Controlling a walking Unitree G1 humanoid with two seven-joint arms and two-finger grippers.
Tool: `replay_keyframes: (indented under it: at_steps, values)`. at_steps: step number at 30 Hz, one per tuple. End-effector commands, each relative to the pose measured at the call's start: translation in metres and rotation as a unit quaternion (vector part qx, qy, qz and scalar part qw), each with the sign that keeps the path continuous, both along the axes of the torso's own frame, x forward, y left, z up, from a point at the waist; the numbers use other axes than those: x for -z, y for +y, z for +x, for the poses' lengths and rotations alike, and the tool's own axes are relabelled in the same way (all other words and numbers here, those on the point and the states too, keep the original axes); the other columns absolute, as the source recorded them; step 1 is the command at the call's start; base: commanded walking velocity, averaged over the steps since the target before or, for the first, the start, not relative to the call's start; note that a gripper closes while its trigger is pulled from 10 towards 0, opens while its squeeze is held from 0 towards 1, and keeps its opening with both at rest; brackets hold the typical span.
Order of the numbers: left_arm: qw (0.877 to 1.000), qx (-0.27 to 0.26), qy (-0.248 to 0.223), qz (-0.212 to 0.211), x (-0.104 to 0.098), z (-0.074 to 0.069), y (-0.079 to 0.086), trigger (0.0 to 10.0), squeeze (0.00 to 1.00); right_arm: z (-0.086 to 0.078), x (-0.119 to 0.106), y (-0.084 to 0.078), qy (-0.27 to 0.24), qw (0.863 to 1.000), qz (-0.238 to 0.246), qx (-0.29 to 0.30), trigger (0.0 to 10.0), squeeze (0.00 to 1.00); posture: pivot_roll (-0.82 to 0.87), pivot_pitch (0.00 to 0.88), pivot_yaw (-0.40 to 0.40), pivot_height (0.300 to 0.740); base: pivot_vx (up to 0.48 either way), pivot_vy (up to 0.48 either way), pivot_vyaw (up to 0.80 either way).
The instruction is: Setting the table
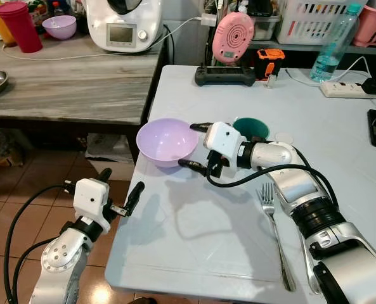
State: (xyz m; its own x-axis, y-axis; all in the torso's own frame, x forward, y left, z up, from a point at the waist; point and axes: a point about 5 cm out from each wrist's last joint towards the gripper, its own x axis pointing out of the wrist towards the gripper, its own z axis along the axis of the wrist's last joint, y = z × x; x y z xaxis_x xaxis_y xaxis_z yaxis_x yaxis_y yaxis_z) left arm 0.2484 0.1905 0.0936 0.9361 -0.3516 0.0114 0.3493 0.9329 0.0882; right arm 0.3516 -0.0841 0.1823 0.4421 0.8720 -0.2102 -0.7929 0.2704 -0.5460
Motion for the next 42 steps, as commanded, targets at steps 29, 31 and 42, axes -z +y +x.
replay_keyframes:
  at_steps: [29, 31, 42]
  values:
    - [0.999, 0.04, -0.013, -0.004, -0.01, -0.02, -0.006, 10.0, 0.0, 0.016, 0.011, 0.013, -0.05, 0.975, -0.199, -0.085, 10.0, 0.0, -0.01, 0.164, -0.013, 0.74, 0.0, 0.0, 0.0]
    - [0.999, 0.039, -0.013, -0.004, -0.01, -0.02, -0.006, 10.0, 0.0, 0.017, 0.01, 0.015, -0.06, 0.974, -0.202, -0.083, 10.0, 0.0, -0.01, 0.166, -0.014, 0.74, 0.0, 0.0, 0.0]
    - [0.999, 0.035, -0.008, -0.003, -0.011, -0.026, -0.006, 10.0, 0.0, 0.02, 0.011, 0.02, -0.122, 0.962, -0.234, -0.065, 1.4, 0.0, 0.02, 0.174, -0.017, 0.74, 0.0, 0.0, 0.0]
